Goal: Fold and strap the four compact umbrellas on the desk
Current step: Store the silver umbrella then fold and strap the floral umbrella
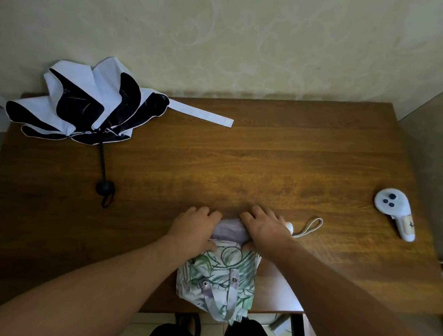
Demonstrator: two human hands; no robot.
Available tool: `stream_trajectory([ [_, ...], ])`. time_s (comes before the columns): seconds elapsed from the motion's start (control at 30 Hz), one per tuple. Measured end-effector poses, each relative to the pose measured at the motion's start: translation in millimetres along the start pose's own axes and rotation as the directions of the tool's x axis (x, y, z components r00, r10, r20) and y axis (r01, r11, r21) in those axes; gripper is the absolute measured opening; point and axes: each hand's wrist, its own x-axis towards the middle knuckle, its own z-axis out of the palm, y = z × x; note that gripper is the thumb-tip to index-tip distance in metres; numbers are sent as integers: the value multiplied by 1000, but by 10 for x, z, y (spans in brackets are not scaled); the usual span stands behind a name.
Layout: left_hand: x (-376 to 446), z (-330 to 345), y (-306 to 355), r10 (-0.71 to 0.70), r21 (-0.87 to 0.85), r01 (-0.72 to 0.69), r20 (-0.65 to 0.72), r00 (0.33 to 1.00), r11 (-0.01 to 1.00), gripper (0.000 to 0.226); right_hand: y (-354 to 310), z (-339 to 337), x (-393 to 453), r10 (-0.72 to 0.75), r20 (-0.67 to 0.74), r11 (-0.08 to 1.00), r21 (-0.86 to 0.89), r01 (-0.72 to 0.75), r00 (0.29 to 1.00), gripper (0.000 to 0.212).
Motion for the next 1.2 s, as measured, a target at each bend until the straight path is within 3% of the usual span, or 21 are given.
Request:
stream_trajectory([
  [0.23, -37, 14, 8, -2, 50, -2, 80, 997, 999, 72, 22, 38, -126, -94, 4, 994, -56, 94, 996, 50],
  [0.4, -172, -89, -135, 53, -4, -54, -12, 999, 999, 51, -77, -218, -242, -78, 80, 997, -18, 79, 994, 42],
  [0.5, -302, -382, -224, 98, -48, -99, -21, 995, 994, 47, -132, -514, -349, -57, 50, 998, 22, 56, 997, 40],
  [0.73, -767, -1417, -407, 215, 57, -210, -110, 970, 976, 79, -365, -1534, -678, -71, -15, 994, 79, 72, 997, 52],
  [0.87, -1082, -1920, -456, 269, 261, -207, -231, 935, 943, 92, -582, -2076, -921, -85, -71, 985, 144, 94, 994, 44],
  [0.97, -1272, -2198, -508, 261, 272, -190, -255, 931, 943, 108, -703, -2360, -1062, -86, -90, 960, 260, 107, 992, 29],
  [1.1, -1583, -2594, -544, 278, 264, -213, -242, 930, 941, 77, -854, -2693, -1269, -91, -38, 897, 431, 99, 995, 36],
  [1.2, -1758, -2817, -649, 234, 180, -193, -246, 940, 964, 56, -981, -2961, -1425, -92, -163, 955, 264, 133, 982, 48],
])
